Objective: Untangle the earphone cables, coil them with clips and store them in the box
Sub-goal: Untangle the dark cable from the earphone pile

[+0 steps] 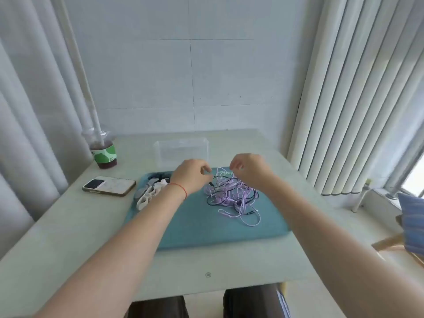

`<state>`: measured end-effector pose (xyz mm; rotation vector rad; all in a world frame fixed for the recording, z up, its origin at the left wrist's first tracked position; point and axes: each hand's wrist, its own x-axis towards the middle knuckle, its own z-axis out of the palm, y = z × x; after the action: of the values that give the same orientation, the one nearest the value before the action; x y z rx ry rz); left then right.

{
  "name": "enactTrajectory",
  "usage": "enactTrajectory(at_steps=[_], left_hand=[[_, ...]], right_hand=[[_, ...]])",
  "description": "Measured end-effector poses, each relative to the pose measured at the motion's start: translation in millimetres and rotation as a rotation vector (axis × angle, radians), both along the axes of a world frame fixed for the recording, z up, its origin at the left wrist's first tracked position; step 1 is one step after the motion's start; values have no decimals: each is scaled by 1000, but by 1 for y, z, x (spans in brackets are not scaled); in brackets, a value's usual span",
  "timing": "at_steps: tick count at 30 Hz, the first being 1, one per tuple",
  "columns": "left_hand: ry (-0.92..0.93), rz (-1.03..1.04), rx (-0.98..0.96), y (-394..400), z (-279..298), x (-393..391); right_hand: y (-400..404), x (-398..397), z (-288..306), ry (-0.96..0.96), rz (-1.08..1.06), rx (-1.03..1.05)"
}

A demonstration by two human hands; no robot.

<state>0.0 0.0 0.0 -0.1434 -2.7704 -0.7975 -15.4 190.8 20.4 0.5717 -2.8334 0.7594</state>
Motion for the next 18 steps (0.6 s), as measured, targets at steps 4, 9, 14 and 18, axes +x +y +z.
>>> enactTrajectory(at_steps=[4,9,14,18], left_hand=[[-167,-49,-229,6,-4,-19],[-28,-54,109,9,5,-48],[-102,-115,472,9,18,-62],[-204,-185,532,11,12,-67]], right_hand=[[-9,-19,-8,-53,68,142],[-9,-50,-13,-83,64,242],[-1,-65,1,-77,-11,-92],[-4,-70,14,-105,12,-362]])
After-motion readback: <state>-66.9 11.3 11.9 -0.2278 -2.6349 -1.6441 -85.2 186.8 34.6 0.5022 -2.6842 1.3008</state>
